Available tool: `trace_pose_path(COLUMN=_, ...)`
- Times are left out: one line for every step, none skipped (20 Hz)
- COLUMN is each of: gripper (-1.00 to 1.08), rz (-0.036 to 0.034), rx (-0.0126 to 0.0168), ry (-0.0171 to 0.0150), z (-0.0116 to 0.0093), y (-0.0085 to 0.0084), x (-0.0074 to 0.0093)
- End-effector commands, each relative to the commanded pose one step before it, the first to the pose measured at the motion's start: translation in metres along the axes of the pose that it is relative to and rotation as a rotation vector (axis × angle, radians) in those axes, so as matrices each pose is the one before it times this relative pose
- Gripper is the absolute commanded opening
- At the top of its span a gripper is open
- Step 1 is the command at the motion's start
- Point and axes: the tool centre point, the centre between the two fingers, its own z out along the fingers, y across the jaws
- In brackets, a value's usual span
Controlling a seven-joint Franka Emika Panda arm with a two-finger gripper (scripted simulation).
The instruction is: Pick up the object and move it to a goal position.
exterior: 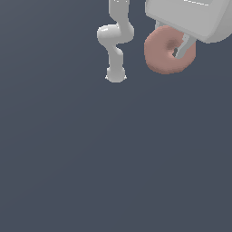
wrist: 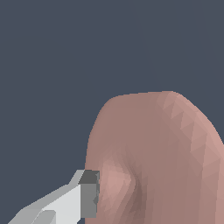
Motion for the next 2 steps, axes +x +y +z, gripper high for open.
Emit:
trace_pose_path(gripper=-1.0, rz=0.00017, rx=0.00003, ry=0.0, z=-0.00169, y=-0.00059, x=-0.00045)
trace_pose_path(gripper=-1.0, rz=0.0, rx=0.0, ry=0.0, z=-0.00009, y=-0.00004, x=-0.00003)
